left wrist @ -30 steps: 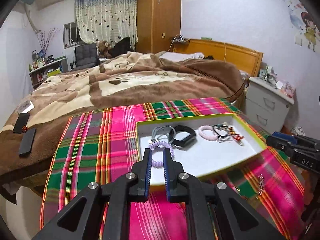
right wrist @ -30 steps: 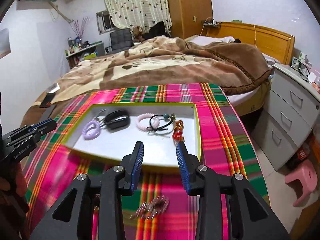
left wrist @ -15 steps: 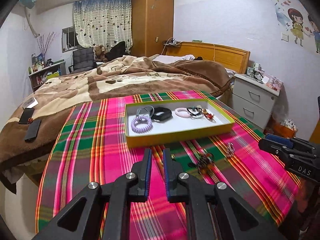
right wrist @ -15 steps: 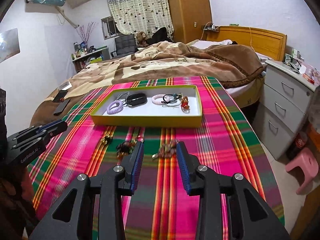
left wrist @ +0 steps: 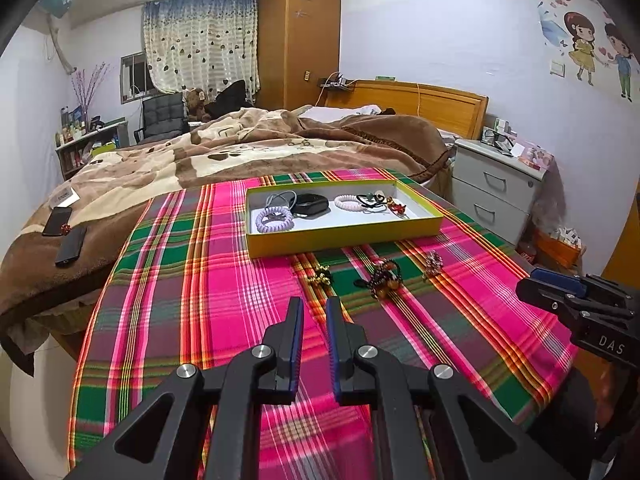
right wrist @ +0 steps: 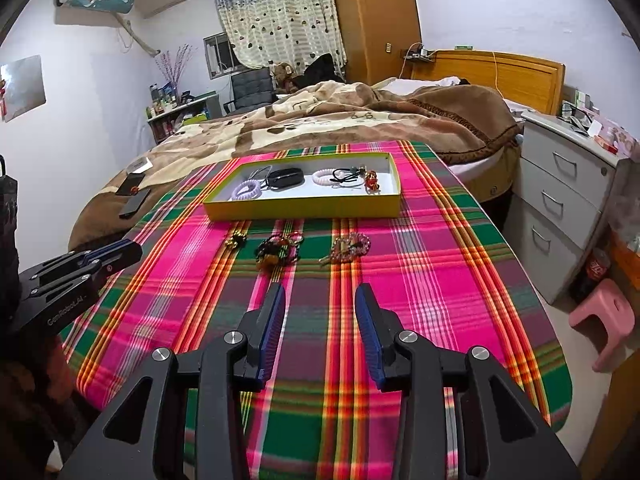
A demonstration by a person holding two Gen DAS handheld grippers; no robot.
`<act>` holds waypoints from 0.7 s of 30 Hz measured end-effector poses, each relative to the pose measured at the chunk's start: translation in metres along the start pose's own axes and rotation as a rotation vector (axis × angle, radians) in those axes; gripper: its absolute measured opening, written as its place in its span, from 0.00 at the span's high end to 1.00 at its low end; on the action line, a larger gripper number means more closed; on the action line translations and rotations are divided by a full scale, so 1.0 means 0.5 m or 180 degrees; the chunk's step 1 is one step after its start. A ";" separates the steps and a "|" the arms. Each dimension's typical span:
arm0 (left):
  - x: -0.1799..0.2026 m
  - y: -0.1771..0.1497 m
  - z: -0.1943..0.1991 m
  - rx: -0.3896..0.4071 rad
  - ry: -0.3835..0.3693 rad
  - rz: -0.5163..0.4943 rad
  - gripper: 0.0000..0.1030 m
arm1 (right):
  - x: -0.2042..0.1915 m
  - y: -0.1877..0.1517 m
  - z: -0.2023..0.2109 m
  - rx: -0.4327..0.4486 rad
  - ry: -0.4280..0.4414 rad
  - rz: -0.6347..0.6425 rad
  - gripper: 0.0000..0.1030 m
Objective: Organize jewelry
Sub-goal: 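Move the left gripper to the dark beaded bracelet while the right gripper approaches the pink rhinestone bracelet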
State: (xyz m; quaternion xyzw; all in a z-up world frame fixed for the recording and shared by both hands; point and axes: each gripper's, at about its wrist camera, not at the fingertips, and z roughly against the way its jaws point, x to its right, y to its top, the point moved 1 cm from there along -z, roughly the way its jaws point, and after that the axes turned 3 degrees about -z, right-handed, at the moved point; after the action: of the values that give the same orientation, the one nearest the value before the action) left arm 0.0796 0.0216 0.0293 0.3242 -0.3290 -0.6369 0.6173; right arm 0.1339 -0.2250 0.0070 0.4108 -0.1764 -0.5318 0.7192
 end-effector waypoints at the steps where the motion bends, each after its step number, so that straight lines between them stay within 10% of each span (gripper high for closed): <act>1: 0.002 -0.002 0.003 0.0002 0.0001 -0.0007 0.90 | -0.002 -0.003 0.003 0.0000 -0.0004 0.0013 0.64; 21: 0.010 0.002 -0.019 -0.0070 -0.0102 -0.0024 0.90 | -0.001 -0.005 -0.018 -0.0092 -0.0009 -0.0042 0.63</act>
State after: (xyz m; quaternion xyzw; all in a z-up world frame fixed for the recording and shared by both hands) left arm 0.0876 0.0164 0.0246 0.3084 -0.3305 -0.6480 0.6130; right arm 0.1385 -0.2211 -0.0001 0.4009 -0.1670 -0.5395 0.7213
